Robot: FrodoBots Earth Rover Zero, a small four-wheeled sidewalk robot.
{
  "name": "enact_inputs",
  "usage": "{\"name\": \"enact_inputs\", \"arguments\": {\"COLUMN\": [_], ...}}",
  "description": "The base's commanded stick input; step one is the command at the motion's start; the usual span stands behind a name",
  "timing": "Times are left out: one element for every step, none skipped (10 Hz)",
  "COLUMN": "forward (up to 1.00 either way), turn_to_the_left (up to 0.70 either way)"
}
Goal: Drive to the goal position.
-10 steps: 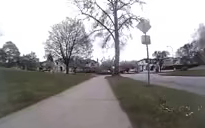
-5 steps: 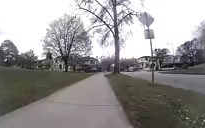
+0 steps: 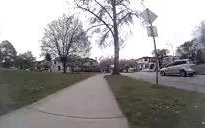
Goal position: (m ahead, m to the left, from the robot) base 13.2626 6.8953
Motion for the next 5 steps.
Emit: {"name": "enact_inputs", "arguments": {"forward": [0.0,0.0,0.01,0.55,0.85], "turn_to_the_left": [0.0,0.0,0.0,0.0,0.0]}}
